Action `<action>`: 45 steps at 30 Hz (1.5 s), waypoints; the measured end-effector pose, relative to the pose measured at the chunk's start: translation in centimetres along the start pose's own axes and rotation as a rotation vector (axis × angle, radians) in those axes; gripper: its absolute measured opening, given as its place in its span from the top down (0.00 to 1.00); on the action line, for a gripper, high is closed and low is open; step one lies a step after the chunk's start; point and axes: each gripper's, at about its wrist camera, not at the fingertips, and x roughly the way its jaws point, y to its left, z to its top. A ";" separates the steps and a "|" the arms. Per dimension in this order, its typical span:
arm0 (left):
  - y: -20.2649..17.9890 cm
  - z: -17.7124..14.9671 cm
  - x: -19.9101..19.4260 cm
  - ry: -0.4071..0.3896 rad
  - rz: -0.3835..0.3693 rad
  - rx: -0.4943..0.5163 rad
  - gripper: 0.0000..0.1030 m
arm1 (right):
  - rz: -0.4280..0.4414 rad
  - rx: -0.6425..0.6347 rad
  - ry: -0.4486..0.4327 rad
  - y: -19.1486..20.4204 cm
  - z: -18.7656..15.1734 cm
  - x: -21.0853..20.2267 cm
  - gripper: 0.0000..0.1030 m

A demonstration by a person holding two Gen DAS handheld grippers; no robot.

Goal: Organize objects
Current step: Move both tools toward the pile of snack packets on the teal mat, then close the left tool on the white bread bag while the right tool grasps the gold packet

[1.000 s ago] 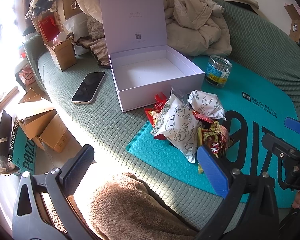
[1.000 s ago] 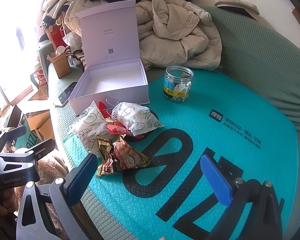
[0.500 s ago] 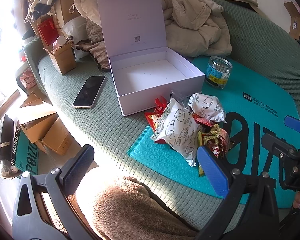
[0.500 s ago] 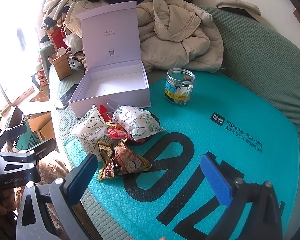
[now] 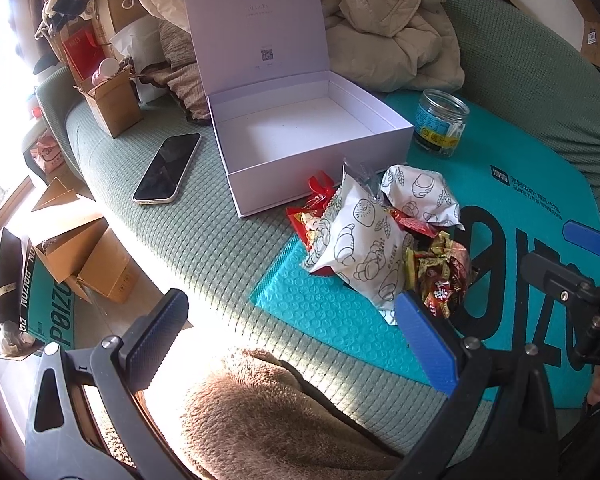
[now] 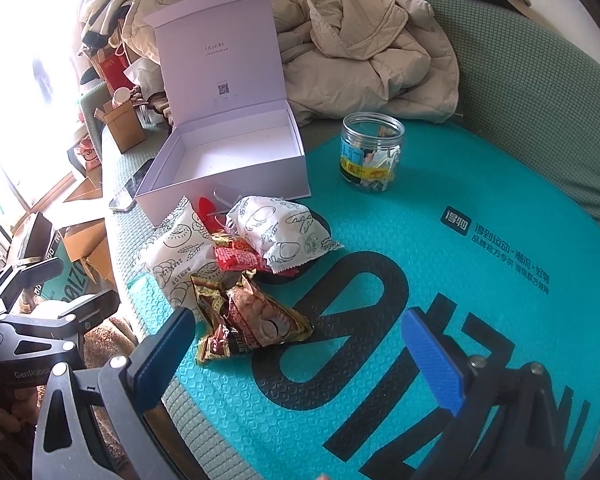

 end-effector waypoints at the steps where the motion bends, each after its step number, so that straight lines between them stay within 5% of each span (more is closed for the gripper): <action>1: 0.0 -0.1 0.2 0.006 -0.007 -0.001 0.00 | 0.010 0.001 0.007 0.0 -0.1 0.3 0.00; 14: 0.5 -0.6 2.3 0.042 -0.128 -0.044 0.00 | 0.068 -0.066 0.065 0.5 -1.6 3.8 0.00; 27: 1.2 0.0 3.6 0.048 -0.126 -0.041 0.00 | 0.129 -0.137 0.074 1.8 -1.0 7.4 0.00; 36: 0.6 0.7 4.6 0.055 -0.130 -0.015 0.00 | 0.224 -0.140 0.132 1.5 -1.3 8.8 0.35; 45: -0.5 1.6 5.0 0.040 -0.152 0.007 0.00 | 0.203 -0.167 0.119 1.0 -1.5 7.9 0.43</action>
